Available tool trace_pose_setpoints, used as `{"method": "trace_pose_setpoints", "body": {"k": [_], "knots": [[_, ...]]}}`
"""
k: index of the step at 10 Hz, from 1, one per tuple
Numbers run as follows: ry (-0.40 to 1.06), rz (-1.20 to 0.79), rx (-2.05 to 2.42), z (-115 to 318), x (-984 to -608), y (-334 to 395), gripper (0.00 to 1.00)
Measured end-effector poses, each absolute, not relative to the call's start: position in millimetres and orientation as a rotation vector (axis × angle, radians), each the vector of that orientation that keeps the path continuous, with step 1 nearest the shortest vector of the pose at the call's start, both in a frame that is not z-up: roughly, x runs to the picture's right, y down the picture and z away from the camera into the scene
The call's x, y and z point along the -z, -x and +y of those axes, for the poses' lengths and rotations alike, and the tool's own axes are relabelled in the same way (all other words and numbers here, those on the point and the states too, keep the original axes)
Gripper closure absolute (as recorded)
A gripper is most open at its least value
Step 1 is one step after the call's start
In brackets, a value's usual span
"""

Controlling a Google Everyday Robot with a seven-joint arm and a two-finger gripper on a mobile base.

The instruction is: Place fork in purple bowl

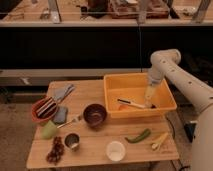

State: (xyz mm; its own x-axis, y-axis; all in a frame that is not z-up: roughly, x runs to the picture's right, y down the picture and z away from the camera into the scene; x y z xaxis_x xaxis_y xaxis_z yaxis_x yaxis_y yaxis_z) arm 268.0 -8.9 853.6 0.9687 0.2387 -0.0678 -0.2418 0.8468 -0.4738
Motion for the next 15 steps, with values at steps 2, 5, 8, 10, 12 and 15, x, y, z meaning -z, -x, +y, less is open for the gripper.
{"method": "trace_pose_setpoints", "body": {"k": [2, 5, 8, 10, 12, 15], "knots": [[0.5, 0.006, -0.253, -9, -854, -268, 0.2], [0.5, 0.006, -0.253, -9, -854, -268, 0.2], [0.501, 0.006, -0.253, -9, -854, -268, 0.2], [0.501, 0.006, -0.253, -9, -854, -268, 0.2], [0.509, -0.007, -0.213, -13, -845, -263, 0.2], [0.536, -0.044, -0.094, -17, -826, -214, 0.2]]}}
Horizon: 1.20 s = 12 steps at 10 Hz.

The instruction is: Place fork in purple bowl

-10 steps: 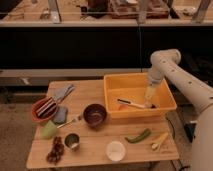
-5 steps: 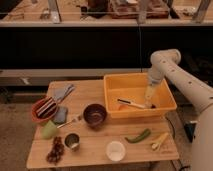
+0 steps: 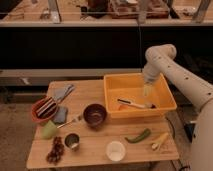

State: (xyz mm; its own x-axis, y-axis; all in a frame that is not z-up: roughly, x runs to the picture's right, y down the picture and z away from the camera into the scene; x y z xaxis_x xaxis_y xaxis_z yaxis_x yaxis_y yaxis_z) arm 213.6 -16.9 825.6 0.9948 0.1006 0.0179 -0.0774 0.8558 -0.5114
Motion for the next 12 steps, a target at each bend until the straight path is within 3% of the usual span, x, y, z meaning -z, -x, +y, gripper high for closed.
{"method": "trace_pose_setpoints", "body": {"k": [7, 12], "knots": [[0.599, -0.175, 0.17, 2, -798, -49, 0.2], [0.596, -0.16, 0.171, 1, -799, -56, 0.2]]}}
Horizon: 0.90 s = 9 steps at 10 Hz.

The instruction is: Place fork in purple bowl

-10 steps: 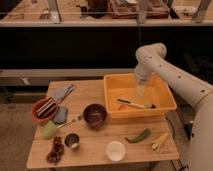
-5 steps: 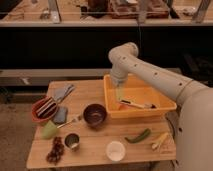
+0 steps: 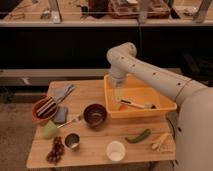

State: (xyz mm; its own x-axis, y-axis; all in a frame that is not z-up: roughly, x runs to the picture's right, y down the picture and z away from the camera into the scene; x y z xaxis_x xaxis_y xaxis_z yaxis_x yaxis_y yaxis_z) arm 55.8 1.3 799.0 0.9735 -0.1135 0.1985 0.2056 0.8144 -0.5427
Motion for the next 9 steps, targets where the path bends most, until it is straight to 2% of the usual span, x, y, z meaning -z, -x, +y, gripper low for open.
{"method": "trace_pose_setpoints", "body": {"k": [5, 9], "knots": [[0.592, -0.246, 0.22, 11, -786, -32, 0.2], [0.611, -0.336, 0.343, 38, -775, 64, 0.2]]}}
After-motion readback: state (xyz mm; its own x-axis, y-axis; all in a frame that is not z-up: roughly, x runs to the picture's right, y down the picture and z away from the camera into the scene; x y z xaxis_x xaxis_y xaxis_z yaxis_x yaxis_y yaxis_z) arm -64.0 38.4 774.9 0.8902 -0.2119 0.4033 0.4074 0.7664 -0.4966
